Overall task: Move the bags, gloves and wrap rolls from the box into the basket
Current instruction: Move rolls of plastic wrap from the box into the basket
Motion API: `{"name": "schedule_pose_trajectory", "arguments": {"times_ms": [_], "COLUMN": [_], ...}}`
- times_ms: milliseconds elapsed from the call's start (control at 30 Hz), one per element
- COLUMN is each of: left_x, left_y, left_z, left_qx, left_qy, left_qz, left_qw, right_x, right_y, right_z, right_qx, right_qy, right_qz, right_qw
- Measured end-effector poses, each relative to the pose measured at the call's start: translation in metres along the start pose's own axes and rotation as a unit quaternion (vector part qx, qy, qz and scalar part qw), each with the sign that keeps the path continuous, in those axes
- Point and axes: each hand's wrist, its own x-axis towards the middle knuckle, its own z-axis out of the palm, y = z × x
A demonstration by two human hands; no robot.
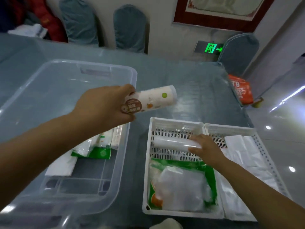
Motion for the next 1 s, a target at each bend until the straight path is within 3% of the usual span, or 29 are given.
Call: {"name": "schedule_pose_trajectory", "arguments": {"times_ms": [167, 300, 367, 633, 833, 1000], "left_x": [0.027, 0.051, 0.065, 0.095, 0.085, 0.084], "left_y": [0.041, 0.069, 0.083, 0.114, 0.121, 0.123], "left_z": [0.031, 0.056, 0.067, 0.123, 0.188, 0.232], "left_qx": [0.0, 0.04, 0.069, 0.089, 0.046, 0.028], "left_qy": [-0.027, -0.05, -0.06, -0.166, -0.244, -0.26], "left_qz": [-0.01, 0.008, 0.026, 0.002, -0.02, 0.0], "left_qw": [1.0, 0.998, 0.996, 0.982, 0.968, 0.965], "right_x": [0.014, 0.022, 0.025, 0.022, 0.011, -0.001], "right_y": [0.029, 0.045, 0.044, 0.048, 0.06, 0.073], "right_z": [-0.002, 0.003, 0.009, 0.013, 0.009, -0.001], "right_qx": [0.005, -0.204, -0.244, -0.156, -0.192, -0.174], "right_qy": [-0.025, -0.073, -0.09, -0.107, -0.034, 0.009], "right_qz": [-0.068, -0.196, -0.207, -0.193, -0.251, -0.236], "right_qw": [0.997, 0.956, 0.943, 0.963, 0.948, 0.956]}}
